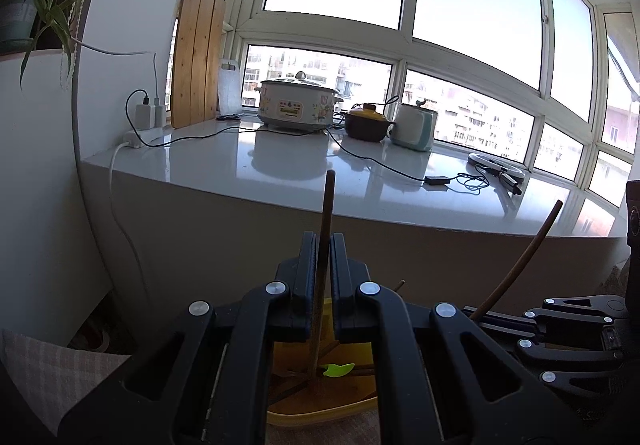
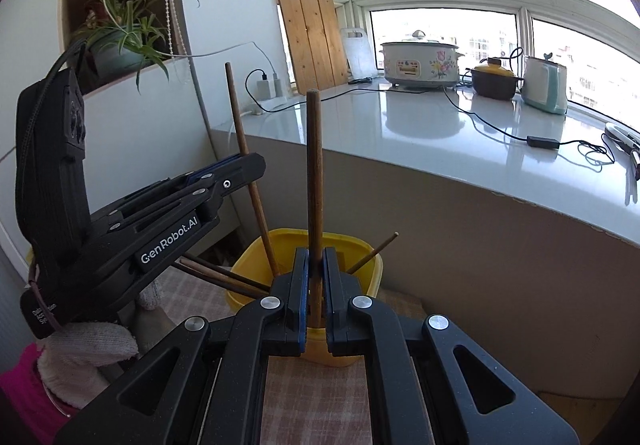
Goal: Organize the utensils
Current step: 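Lower both chopsticks into the yellow container and open both tools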
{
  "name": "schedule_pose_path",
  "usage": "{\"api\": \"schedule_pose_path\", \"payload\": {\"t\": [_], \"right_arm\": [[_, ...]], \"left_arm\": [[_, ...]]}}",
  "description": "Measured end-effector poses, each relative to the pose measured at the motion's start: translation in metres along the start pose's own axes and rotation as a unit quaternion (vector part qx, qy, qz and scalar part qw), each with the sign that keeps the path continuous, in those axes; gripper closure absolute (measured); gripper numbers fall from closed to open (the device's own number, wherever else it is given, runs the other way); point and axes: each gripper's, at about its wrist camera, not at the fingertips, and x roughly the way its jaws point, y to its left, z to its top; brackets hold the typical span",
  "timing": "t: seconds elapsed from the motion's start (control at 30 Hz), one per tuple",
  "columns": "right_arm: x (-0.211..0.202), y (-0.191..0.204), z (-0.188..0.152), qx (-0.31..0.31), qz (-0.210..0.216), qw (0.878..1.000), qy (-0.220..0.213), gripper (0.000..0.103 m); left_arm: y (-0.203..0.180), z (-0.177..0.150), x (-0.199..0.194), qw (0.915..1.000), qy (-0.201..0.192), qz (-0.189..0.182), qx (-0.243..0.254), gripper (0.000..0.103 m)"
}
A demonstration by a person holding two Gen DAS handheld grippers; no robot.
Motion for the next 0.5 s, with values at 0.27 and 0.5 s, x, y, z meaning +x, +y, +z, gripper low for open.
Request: {"api": "schedule_pose_path", "payload": {"t": [0.27,0.5], "right_arm": [[0.006,-0.005,-0.014,0.011,0.002,0.999,0.033,0.098],[0.007,-0.005,-0.025,0.015,0.002,0.998,0.055,0.098]], "left_arm": [[0.002,-0.005,-0.009,1.0000,0.007,-0.004,-0.005,0.099],[0.003,-0.008,-0.020,0.9999,0.006,-0.008,-0.012,0.099]]}}
